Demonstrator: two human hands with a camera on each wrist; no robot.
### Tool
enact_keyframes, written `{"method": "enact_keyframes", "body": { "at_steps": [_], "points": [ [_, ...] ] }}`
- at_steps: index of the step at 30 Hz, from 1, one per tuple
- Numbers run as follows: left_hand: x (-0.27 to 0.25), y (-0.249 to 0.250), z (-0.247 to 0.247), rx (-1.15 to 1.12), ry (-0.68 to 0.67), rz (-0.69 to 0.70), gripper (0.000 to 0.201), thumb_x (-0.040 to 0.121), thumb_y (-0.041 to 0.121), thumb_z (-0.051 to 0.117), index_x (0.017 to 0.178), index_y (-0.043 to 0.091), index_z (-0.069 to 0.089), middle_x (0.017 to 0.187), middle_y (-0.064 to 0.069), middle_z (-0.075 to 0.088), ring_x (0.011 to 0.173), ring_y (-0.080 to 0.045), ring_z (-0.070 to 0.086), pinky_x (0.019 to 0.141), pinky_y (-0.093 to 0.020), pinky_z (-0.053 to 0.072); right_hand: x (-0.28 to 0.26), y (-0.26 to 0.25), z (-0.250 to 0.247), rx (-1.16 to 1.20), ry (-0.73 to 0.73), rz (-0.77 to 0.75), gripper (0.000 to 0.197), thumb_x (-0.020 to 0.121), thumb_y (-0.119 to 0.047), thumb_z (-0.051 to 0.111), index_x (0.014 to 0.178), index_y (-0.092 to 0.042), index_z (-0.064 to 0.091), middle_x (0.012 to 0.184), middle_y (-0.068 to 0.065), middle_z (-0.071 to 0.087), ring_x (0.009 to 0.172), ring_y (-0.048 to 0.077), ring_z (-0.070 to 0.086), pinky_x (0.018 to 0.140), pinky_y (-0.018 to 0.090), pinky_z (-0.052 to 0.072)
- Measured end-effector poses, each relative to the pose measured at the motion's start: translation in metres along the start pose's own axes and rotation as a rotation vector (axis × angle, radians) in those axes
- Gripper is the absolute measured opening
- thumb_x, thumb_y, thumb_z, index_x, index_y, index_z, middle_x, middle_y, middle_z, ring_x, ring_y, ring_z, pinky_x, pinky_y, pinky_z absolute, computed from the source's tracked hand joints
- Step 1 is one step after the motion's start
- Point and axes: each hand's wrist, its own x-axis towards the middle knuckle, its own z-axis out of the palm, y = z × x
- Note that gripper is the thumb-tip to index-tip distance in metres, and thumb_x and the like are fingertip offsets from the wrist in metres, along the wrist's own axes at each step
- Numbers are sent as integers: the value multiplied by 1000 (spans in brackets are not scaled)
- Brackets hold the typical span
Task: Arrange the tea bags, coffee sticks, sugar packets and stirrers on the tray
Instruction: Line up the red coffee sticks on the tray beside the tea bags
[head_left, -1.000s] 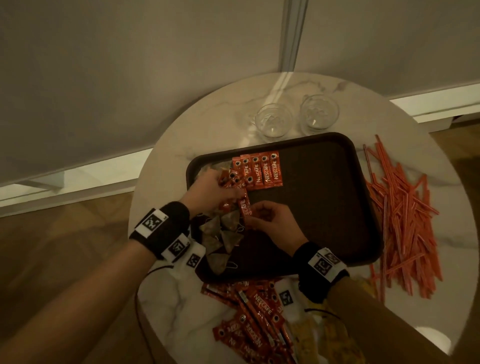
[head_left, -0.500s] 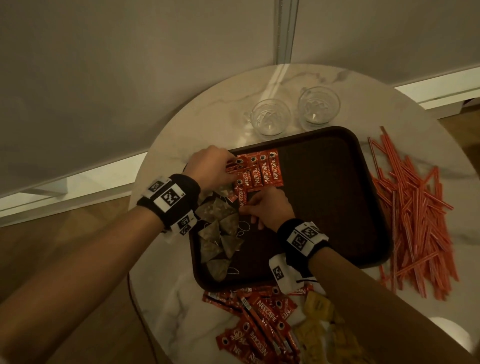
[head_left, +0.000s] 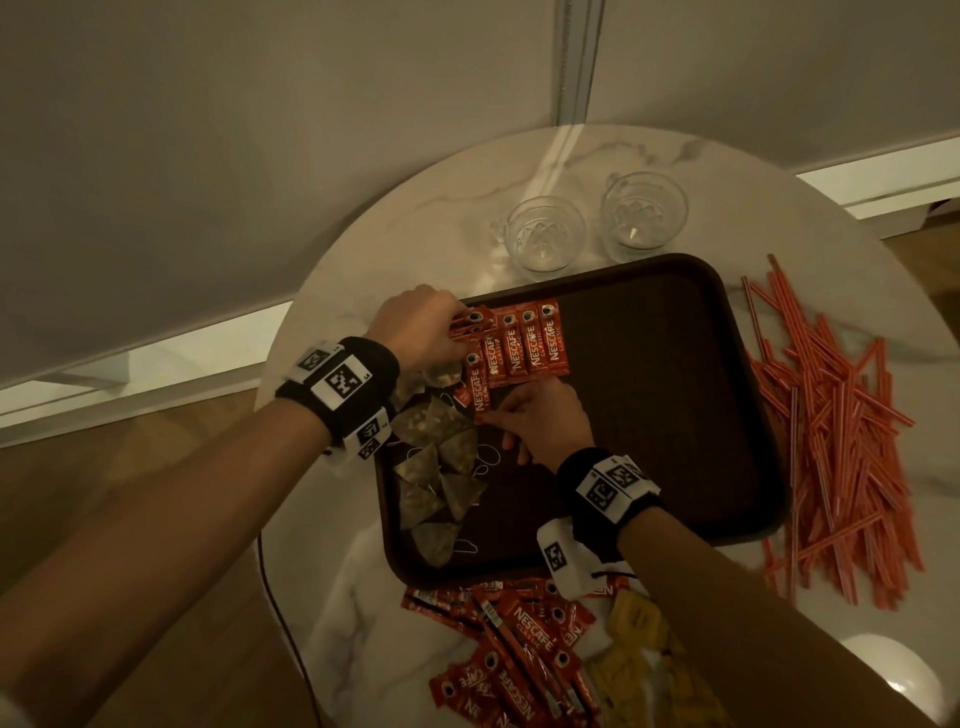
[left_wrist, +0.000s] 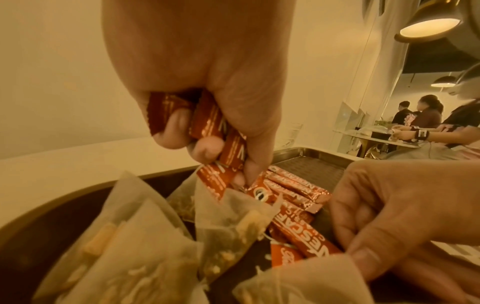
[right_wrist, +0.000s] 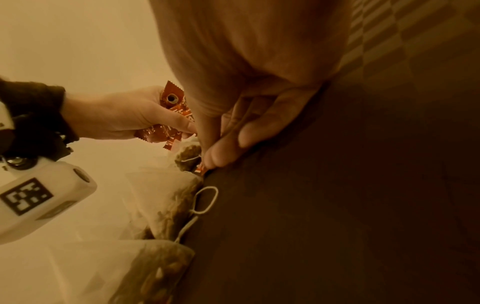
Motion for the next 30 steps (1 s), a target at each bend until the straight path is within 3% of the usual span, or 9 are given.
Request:
{"method": "enact_keyframes", "body": {
  "at_steps": [4, 9, 12, 14, 18, 21, 25, 28, 30],
  "points": [
    [-2, 0, 2, 5, 35, 8, 34, 89, 43, 67, 116, 22, 69, 86, 6, 65, 70, -10, 55, 51, -22, 31, -1, 1, 0, 4, 4, 0, 18, 85, -34, 76, 82, -18, 71, 63, 2, 71, 43, 13, 60, 45, 24, 48],
    [-15, -3, 0, -70, 122, 17, 39, 91, 41, 66, 124, 22, 65, 102, 1, 71, 75, -8, 52, 53, -19, 29, -3, 1, -1, 33, 7, -27, 19, 82, -34, 78, 81, -16, 71, 63, 3, 71, 43, 15, 60, 46, 27, 50],
    [-31, -8, -4, -246, 199, -31, 31, 90, 42, 67, 113, 21, 69, 92, 2, 70, 70, -7, 54, 54, -20, 31, -4, 1, -1, 41, 10, -36, 18, 82, -32, 78, 82, -17, 69, 64, 4, 71, 44, 17, 61, 48, 29, 53],
    [-45, -10, -6, -459, 244, -89, 26, 89, 40, 69, 102, 18, 69, 82, 4, 67, 65, -7, 59, 54, -20, 40, -4, 2, -2, 52, 17, -51, 17, 82, -32, 78, 82, -17, 69, 64, 4, 71, 43, 17, 61, 50, 31, 54],
    [-85, -8, -5, -900, 313, -241, 21, 88, 30, 73, 102, 17, 65, 85, 5, 67, 64, 1, 67, 52, -11, 48, -5, 5, 0, 66, 60, -84, 12, 84, -30, 77, 83, -22, 68, 63, 3, 70, 43, 18, 61, 48, 31, 54],
    [-116, -4, 11, -1034, 318, -360, 22, 88, 26, 72, 106, 17, 64, 89, 6, 68, 67, 2, 67, 49, -10, 46, -5, 7, 3, 108, 116, -107, 10, 84, -27, 78, 88, -26, 69, 63, 2, 70, 48, 25, 65, 48, 34, 56],
    [-147, 6, 45, -1115, 275, -486, 17, 90, 28, 69, 100, 16, 65, 81, 4, 68, 58, 0, 64, 44, -9, 41, -7, 8, 5, 155, 150, -133, 11, 85, -21, 76, 91, -29, 71, 64, 4, 69, 54, 32, 66, 49, 36, 55],
    [-158, 13, 65, -1191, 307, -497, 11, 90, 24, 69, 84, 17, 65, 68, 5, 65, 47, 3, 58, 44, -10, 41, -8, 9, 6, 197, 154, -134, 14, 86, -19, 75, 95, -30, 73, 66, 7, 69, 51, 27, 63, 50, 36, 55],
    [-161, 16, 71, -1212, 334, -499, 13, 89, 24, 71, 79, 17, 66, 67, 3, 68, 53, -3, 63, 48, -14, 45, -9, 8, 6, 200, 156, -137, 14, 87, -19, 74, 97, -29, 73, 67, 7, 69, 50, 22, 61, 50, 34, 54]
  ]
}}
